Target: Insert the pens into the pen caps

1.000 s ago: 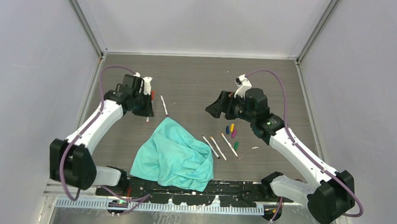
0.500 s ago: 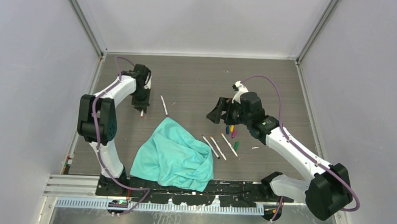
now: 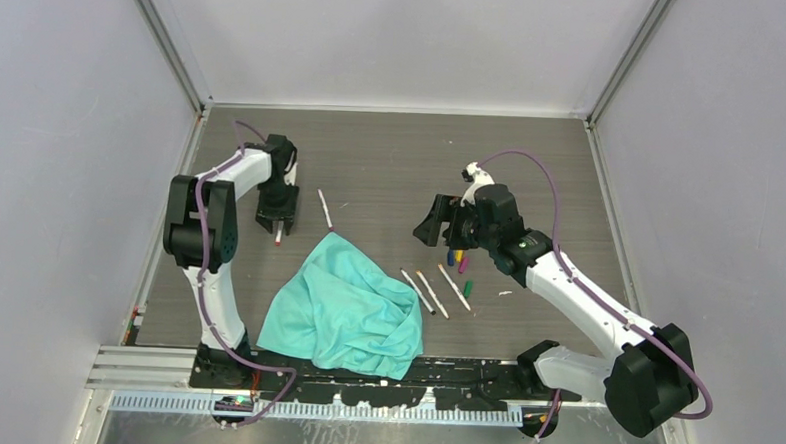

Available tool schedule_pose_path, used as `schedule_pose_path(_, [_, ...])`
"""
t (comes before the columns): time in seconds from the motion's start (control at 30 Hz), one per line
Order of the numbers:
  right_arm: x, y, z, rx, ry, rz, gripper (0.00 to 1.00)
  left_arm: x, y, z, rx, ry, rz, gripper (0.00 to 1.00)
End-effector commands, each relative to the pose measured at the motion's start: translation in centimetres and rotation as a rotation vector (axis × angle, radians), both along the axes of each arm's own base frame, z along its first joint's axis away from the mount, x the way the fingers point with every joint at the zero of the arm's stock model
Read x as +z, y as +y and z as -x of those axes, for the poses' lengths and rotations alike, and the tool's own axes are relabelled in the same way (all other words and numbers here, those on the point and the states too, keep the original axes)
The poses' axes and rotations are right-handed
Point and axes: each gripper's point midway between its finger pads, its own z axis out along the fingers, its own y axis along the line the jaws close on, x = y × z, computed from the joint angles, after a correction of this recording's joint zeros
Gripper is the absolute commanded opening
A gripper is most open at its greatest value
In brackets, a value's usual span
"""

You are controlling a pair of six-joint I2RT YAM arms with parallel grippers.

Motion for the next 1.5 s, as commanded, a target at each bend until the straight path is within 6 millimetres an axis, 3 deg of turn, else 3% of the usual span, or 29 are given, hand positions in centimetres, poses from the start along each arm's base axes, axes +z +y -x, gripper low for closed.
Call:
schedule_pose_path(0.0, [1.3,-0.6,-0.6,-0.021,-0.057,0.023,0.84,0.1,0.3,-0.3,0.006,0.007,-0.005,0.47])
schedule_pose_path(0.13, [1.5,-1.3,-0.6,-0.04,-0.069,0.041,0.84,2.0,0.7,-1.2,0.022,-0.077,-0.026,0.59])
schedule_pose_path(0.3, [1.7,-2.0,-0.5,-0.062,-0.075,0.063,0.84,6.4,0.5,-2.6,0.064,-0.279,-0.031,0.69])
schedule_pose_path(0.43, [1.7,-2.1,-0.5,-0.072,-0.073,0.062,0.84,8.9,-2.7,-2.7,0.086,-0.386,0.024,0.65])
schedule_pose_path(0.6, [1.6,-2.0,-0.4,-0.084,-0.057,0.049,0.84,9.9,-8.6,-2.9,0.116,-0.443,0.119,0.59])
schedule_pose_path(0.73, [1.9,-2.0,-0.1,-0.087,-0.061,0.03,0.84,9.2,-11.1,-3.5,0.149,-0.45,0.131,0.57])
schedule_pose_path(0.87, [1.9,-1.9,0.4,-0.082,-0.055,0.008,0.84,7.6,-12.2,-3.7,0.171,-0.419,0.102,0.56])
schedule_pose_path(1.07, [1.9,-1.6,0.9,-0.068,-0.047,-0.021,0.84,5.1,-11.4,-3.5,0.216,-0.38,0.028,0.47])
schedule_pose_path(1.27, [1.5,-1.4,1.0,-0.055,-0.034,-0.021,0.84,3.5,-12.4,-3.6,0.203,-0.338,0.061,0.45])
schedule_pose_path(1.47, [1.5,-1.2,0.9,-0.053,-0.035,-0.022,0.84,2.1,-12.1,-3.8,0.179,-0.308,0.026,0.41])
